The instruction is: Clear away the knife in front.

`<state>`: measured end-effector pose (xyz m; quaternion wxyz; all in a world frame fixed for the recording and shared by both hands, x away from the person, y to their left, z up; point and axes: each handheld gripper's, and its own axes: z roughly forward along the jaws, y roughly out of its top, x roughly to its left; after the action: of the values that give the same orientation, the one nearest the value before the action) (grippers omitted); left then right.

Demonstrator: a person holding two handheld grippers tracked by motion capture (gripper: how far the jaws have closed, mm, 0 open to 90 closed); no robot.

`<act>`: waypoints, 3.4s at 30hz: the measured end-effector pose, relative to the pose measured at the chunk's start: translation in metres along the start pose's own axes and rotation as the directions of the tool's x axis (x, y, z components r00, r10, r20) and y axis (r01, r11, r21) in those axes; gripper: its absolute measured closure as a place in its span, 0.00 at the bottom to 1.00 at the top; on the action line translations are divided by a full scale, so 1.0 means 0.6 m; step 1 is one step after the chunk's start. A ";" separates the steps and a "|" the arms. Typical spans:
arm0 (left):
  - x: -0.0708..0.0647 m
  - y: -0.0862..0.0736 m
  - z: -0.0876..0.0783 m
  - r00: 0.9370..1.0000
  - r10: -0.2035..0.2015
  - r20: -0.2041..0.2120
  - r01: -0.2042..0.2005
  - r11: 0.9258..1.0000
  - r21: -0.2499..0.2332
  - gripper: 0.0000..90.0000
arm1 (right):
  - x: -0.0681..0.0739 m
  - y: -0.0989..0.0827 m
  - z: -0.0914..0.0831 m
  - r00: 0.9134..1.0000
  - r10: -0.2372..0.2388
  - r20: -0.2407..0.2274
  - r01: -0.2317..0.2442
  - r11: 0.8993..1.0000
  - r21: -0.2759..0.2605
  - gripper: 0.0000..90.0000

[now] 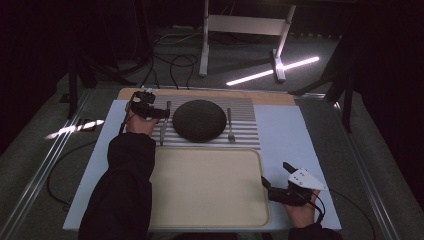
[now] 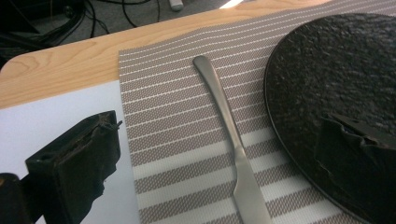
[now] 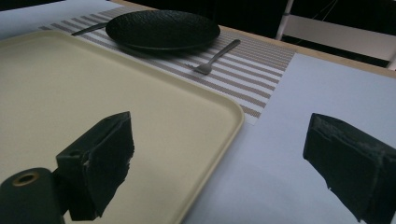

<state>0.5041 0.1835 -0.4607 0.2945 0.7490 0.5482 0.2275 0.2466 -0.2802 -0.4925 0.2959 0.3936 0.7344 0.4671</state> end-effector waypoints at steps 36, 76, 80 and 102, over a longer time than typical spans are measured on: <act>-0.022 -0.012 0.083 0.996 -0.091 0.017 0.087 0.983 0.163 0.75 | -0.002 -0.002 -0.002 1.000 -0.001 -0.002 0.001 1.000 0.004 0.09; -0.011 -0.015 0.064 0.991 -0.099 -0.086 0.110 0.985 0.134 0.90 | -0.004 -0.003 -0.004 1.000 0.003 0.003 -0.003 1.000 0.009 0.09; -0.010 -0.014 0.054 0.992 -0.084 -0.093 0.096 0.988 0.125 0.90 | -0.004 -0.003 -0.004 1.000 0.004 0.003 -0.004 1.000 0.008 0.09; -0.038 -0.005 -0.025 0.992 -0.111 -0.056 0.114 0.992 0.051 0.90 | -0.002 -0.003 -0.003 1.000 0.004 0.005 -0.004 1.000 0.005 0.09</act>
<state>0.4853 0.1652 -0.4526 0.2715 0.7184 0.6032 0.2155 0.2451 -0.2827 -0.4932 0.2957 0.3968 0.7340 0.4651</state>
